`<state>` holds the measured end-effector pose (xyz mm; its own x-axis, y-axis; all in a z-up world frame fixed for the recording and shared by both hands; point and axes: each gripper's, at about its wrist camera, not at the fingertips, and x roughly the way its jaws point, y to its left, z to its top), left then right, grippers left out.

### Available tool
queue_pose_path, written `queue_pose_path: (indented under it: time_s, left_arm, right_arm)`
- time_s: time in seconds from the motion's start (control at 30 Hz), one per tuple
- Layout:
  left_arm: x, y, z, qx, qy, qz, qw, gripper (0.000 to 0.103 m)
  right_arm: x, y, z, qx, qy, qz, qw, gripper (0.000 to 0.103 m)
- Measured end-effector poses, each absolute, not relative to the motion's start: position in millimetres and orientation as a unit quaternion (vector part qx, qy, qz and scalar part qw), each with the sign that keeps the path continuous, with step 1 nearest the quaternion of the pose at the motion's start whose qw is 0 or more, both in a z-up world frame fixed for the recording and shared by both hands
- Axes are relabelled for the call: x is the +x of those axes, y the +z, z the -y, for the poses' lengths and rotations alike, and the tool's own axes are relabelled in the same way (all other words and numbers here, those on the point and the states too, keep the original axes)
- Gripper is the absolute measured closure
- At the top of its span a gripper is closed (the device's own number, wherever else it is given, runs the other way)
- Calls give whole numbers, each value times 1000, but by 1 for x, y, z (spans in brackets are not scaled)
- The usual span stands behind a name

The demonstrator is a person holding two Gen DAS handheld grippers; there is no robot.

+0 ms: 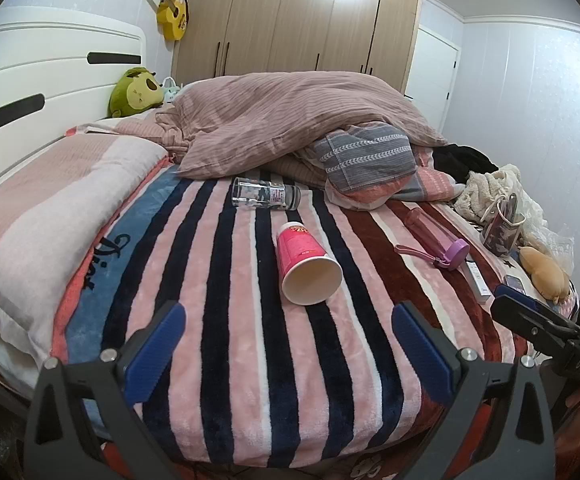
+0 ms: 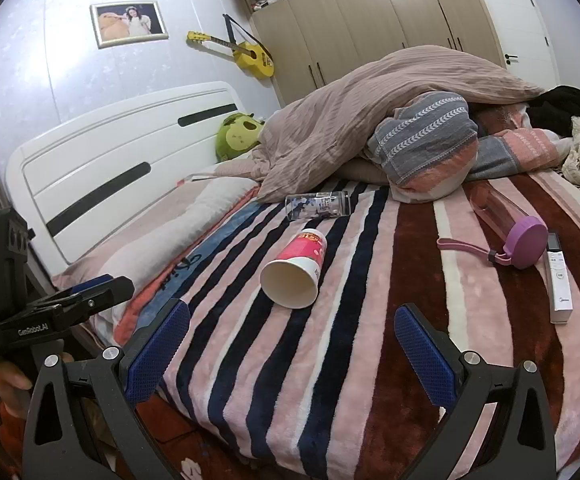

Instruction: Flip cup upside down

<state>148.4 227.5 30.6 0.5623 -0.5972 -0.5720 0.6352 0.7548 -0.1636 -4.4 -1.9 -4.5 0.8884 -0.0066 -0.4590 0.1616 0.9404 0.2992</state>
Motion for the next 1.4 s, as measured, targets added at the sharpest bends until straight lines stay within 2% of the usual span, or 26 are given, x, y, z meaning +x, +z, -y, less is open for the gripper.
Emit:
queue_pose_path:
  time_s: [1.4]
  left_arm:
    - [151,29,-227,29,-348,-312,883,1]
  right_arm:
    - [-10,5,-1,165,-42,-229,958,0]
